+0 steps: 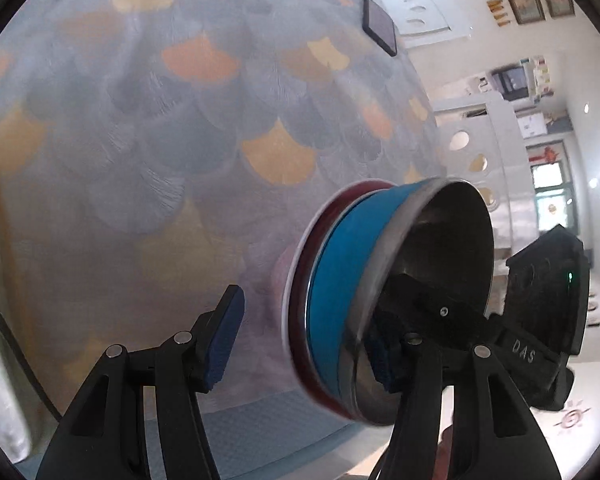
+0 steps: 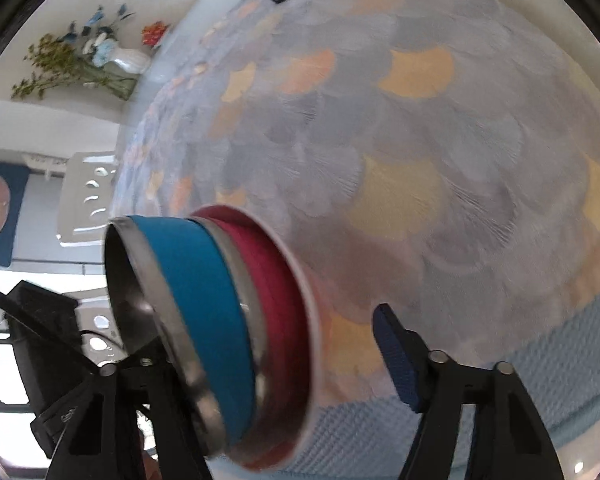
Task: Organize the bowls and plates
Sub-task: 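Lift the bowl stack with the right gripper and carry it onto the plates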
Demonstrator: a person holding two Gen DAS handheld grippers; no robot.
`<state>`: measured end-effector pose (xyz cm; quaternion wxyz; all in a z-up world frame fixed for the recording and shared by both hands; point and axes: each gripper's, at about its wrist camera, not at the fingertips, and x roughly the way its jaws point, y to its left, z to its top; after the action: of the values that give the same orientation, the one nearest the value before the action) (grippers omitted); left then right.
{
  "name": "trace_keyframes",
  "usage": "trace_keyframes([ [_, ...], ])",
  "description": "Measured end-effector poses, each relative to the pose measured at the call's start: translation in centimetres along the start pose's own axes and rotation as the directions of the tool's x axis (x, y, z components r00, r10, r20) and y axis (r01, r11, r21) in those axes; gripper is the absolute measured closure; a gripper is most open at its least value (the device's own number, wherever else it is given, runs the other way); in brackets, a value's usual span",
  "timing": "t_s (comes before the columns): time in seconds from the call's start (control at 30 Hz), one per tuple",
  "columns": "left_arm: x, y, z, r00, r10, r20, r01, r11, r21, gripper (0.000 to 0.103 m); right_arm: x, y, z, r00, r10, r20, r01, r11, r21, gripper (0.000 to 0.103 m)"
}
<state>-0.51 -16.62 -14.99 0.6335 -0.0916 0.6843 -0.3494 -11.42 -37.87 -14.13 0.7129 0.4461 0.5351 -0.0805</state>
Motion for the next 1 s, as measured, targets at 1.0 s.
trace_keyframes([
  [1.0, -10.9, -0.2, 0.4, 0.958, 0.019, 0.287, -0.028, 0.999, 0.026, 0.058, -2.6, 12.5, -1.6, 0.995, 0.0, 0.1, 0.032, 0.949, -0.315, 0.051],
])
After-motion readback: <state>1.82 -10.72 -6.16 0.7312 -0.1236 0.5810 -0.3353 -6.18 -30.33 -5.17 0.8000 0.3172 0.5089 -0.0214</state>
